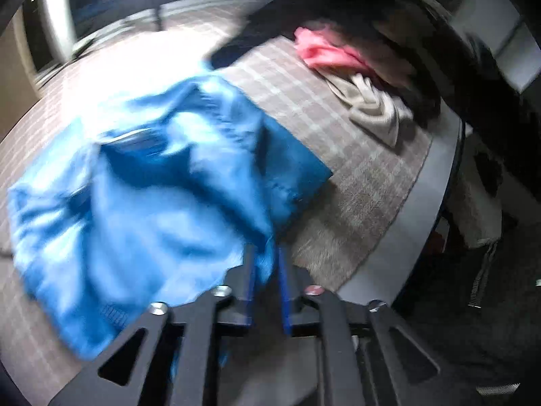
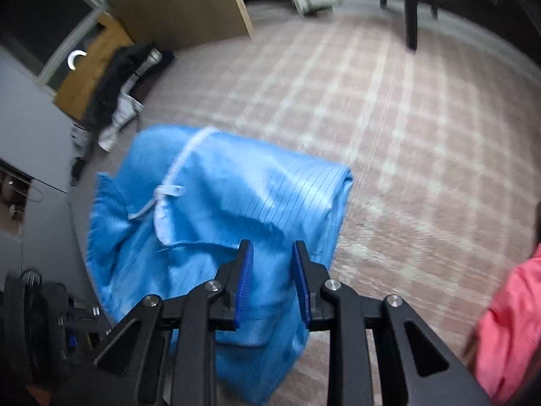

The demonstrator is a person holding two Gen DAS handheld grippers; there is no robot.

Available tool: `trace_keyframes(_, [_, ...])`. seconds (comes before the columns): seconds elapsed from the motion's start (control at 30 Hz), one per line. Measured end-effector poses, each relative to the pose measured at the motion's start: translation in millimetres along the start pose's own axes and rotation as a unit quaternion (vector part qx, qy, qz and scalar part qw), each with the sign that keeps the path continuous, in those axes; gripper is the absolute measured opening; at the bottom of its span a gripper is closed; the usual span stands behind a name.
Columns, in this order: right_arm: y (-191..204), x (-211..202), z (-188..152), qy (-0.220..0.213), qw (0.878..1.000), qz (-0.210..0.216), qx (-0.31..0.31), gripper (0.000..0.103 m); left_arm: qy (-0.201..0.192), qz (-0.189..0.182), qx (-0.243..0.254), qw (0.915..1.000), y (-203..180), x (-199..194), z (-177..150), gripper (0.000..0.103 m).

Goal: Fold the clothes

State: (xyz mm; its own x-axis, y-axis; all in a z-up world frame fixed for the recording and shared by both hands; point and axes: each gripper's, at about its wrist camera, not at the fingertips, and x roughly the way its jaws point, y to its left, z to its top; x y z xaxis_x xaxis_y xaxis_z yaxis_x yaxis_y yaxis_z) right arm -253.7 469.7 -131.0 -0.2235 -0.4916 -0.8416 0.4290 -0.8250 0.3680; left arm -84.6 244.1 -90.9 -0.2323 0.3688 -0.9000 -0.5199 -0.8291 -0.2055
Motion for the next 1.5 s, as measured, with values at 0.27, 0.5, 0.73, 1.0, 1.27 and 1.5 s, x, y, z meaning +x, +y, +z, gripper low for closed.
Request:
trace_keyframes(0.27, [91.3,-29.6,-33.6,-0.015,0.994,0.08,-0.072,0.035,-0.048,0.024,-0.139,0.9889,95.7,-78.2,-46.5,0.043])
trace_keyframes(0.5, [192.4,21.6,-48.2,0.05,0.98,0.039,-0.19,0.036,-0.009,-0.013,-0.127,0.9918,119.1,-37.0,-46.1,0.043])
trace_keyframes(0.73, [220.4,52.8,-64.6,0.095,0.947,-0.055,-0.301,0.036,0.003,-0.04,-0.145,0.9886,112.1,-24.3,-48.6,0.044])
trace_keyframes(1.0, [201.7,61.8,-57.7,0.118,0.939,-0.071,-0.316,0.005,0.01,-0.025,-0.16,0.9867,99.7,-9.9,-50.2,0.01])
trace_keyframes(1.27, [171.3,-11.3,-22.4,0.039,0.964,-0.028,-0.26,0.003,-0.077,-0.028,-0.186,0.9791,103.6,-47.7,-34.3,0.012])
trace_keyframes(1.5, [171.5,-22.5,-37.9,0.025,0.971,-0.021,-0.235,0.002,-0.09,0.021,-0.251,0.9636,116.8,-69.6,-37.6,0.039])
